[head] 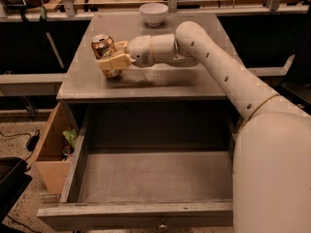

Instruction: Place orange can upright

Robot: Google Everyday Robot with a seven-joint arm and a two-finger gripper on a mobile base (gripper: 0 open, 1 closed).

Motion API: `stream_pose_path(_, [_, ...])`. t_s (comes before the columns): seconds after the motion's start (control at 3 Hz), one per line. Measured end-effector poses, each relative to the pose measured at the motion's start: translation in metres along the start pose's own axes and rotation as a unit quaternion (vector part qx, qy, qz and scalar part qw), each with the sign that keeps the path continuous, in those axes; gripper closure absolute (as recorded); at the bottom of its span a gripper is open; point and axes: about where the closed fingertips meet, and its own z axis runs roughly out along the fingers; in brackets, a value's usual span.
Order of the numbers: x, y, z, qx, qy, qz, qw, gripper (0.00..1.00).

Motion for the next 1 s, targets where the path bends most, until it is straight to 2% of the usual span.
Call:
stream_pose_path(0.67, [-0.0004,0.0023,0.0062,-0.005,0.0,0.0,1.0,0.13])
stream_pose_path(1.0, [-0.0006,0.0034,0.0091,-0.008,-0.001,0.0,1.0,0.0])
